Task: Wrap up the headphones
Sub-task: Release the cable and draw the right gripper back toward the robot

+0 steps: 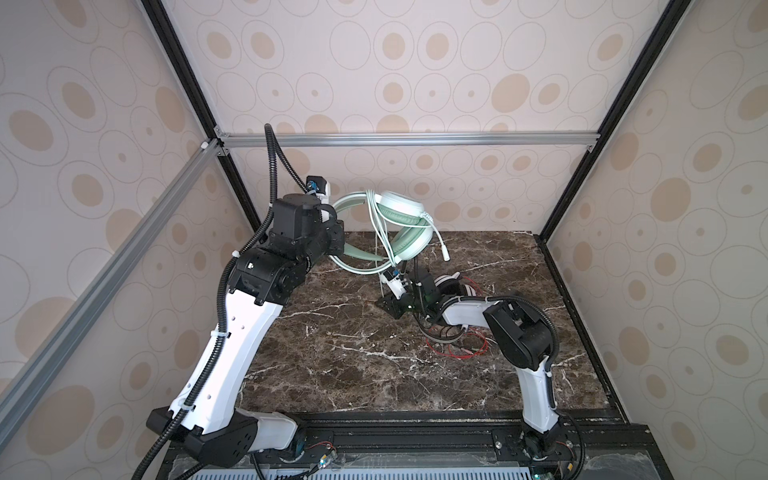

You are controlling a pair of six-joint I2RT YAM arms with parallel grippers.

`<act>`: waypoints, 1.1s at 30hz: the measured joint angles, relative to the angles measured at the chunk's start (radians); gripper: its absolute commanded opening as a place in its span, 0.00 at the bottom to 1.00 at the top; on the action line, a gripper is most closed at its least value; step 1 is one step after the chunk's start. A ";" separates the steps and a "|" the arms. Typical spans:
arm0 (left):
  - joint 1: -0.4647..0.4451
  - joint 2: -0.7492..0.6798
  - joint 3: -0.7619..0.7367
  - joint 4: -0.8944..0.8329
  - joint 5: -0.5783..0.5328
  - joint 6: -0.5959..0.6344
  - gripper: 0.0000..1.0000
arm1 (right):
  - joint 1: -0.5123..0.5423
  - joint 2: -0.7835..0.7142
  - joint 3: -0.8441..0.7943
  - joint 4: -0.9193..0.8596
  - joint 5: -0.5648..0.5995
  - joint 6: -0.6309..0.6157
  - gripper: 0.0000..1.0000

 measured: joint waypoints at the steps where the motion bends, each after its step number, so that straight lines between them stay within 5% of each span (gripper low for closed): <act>1: 0.000 0.007 0.003 0.000 -0.004 0.000 0.00 | 0.004 -0.010 -0.032 0.004 0.005 0.000 0.21; 3: 0.000 0.021 0.009 0.000 -0.006 -0.002 0.00 | 0.011 -0.031 -0.080 0.008 0.011 0.005 0.11; 10: 0.000 0.055 0.021 0.001 -0.016 -0.007 0.00 | 0.029 -0.135 -0.177 0.035 0.023 0.014 0.02; 33: 0.137 0.151 0.039 -0.002 -0.083 -0.053 0.00 | 0.056 -0.697 -0.497 -0.362 0.261 0.054 0.00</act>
